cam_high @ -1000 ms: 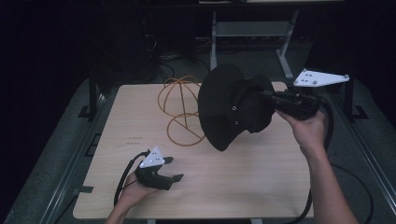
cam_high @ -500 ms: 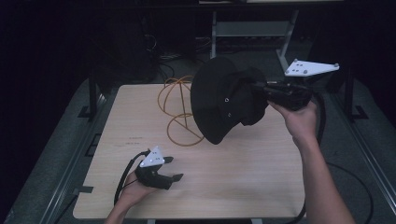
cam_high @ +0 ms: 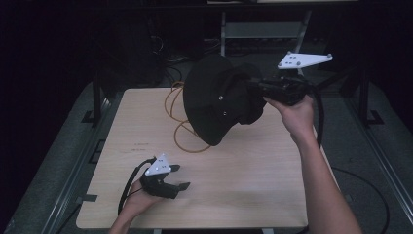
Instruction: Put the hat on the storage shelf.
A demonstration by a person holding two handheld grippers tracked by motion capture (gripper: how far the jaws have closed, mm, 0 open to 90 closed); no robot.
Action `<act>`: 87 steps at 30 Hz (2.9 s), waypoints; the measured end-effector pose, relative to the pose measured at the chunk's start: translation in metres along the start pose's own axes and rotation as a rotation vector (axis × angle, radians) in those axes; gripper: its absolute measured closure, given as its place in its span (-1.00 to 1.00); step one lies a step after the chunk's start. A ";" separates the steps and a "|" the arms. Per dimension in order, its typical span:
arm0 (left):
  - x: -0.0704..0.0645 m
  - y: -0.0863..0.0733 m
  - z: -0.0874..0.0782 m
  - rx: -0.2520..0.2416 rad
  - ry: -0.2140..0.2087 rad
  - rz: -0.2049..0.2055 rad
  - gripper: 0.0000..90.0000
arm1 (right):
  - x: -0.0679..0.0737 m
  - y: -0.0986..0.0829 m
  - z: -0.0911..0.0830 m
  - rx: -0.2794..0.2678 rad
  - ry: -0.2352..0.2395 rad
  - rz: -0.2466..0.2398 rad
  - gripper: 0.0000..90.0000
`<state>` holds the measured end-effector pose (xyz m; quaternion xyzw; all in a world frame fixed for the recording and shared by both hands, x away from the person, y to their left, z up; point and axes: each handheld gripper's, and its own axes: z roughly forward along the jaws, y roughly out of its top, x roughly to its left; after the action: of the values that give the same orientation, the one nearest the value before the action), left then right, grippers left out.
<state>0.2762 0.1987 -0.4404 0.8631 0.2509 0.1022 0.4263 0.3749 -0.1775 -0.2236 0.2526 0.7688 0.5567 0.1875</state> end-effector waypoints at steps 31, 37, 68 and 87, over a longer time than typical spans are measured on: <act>0.002 -0.003 -0.003 0.008 0.003 0.002 -0.40 | 0.014 0.048 0.082 0.065 0.077 -0.037 1.00; 0.004 -0.003 -0.003 0.002 0.002 -0.005 -0.41 | 0.015 0.051 0.099 0.091 0.094 -0.031 0.99; 0.003 -0.003 -0.001 0.014 -0.002 0.004 -0.43 | 0.030 0.045 0.164 0.129 0.188 0.014 0.95; 0.003 -0.005 -0.005 -0.008 0.006 -0.025 -0.44 | 0.014 0.023 0.110 0.054 0.161 0.078 0.12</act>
<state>0.2752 0.2067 -0.4417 0.8578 0.2625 0.1004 0.4304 0.4302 -0.0796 -0.2359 0.2420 0.7857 0.5611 0.0962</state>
